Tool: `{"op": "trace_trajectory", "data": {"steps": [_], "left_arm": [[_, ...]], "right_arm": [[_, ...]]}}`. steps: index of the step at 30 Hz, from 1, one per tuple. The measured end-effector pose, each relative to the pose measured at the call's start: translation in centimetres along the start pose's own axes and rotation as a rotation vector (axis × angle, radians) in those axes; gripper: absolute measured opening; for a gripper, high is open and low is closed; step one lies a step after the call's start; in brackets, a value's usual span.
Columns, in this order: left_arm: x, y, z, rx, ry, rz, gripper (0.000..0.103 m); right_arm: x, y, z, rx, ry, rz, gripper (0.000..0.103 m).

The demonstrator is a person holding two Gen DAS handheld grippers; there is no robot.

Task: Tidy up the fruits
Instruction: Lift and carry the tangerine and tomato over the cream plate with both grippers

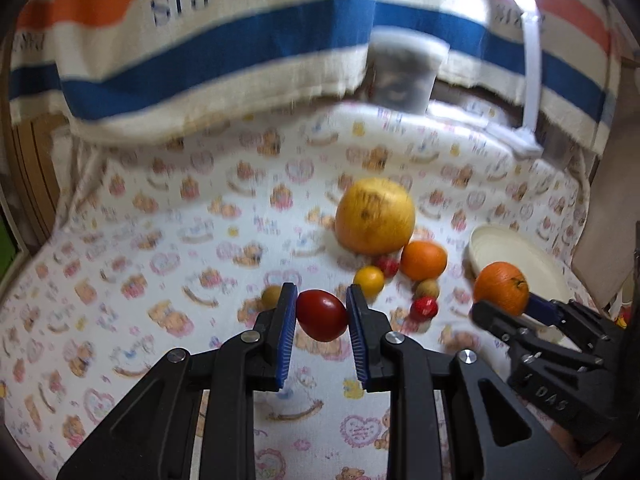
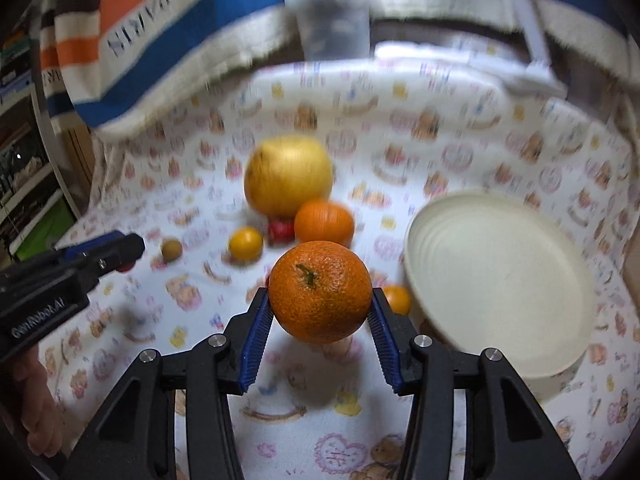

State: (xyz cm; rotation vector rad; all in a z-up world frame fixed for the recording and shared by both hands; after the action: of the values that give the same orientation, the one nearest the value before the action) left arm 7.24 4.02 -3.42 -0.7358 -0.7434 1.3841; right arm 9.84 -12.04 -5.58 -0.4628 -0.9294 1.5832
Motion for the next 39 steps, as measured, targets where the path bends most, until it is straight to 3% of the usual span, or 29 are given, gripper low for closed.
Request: {"op": "trace_trajectory", "data": {"steps": [7,15,21,25,31,39], "left_arm": [[-0.5,-1.5,2.9,-0.147,-0.006,-0.043,0.024],[-2.2,-4.1,6.8,-0.198,0.030,-0.091,0.024],[-5.6,-8.0,6.4,-0.220,0.064,-0.160,0.024],[-9.1,-9.8,3.8,-0.183,0.146,-0.181,0.024],[-14.4,-10.6,-0.9,-0.117,0.228,-0.218,0.024],[-17.8,-8.6,-6.7,0.010,0.301,-0.197,0.024]], "right_arm": [[0.8,-1.9,4.2,-0.131,-0.004,0.022,0.050],[-1.7,-4.8,7.8,-0.241,0.034,-0.017,0.050],[-5.7,-7.5,9.9,-0.325,0.093,-0.068,0.050],[-9.0,-8.7,10.3,-0.374,0.143,-0.132,0.050],[-13.1,-8.7,8.4,-0.335,0.240,-0.171,0.050],[-15.7,-7.7,6.1,-0.253,0.271,-0.186,0.050]]}}
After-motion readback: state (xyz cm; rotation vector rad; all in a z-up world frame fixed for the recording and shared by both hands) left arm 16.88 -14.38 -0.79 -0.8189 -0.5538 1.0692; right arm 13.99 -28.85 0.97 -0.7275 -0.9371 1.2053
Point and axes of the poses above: each gripper's, at about its wrist camera, not at the fingertips, and z roughly against the way its jaws point, x to its left, y to its underside, the point moved 6 cm from there along -z, roughly the way its jaws point, and after that the axes turned 9 degrees about -z, right-handed, at the moved point
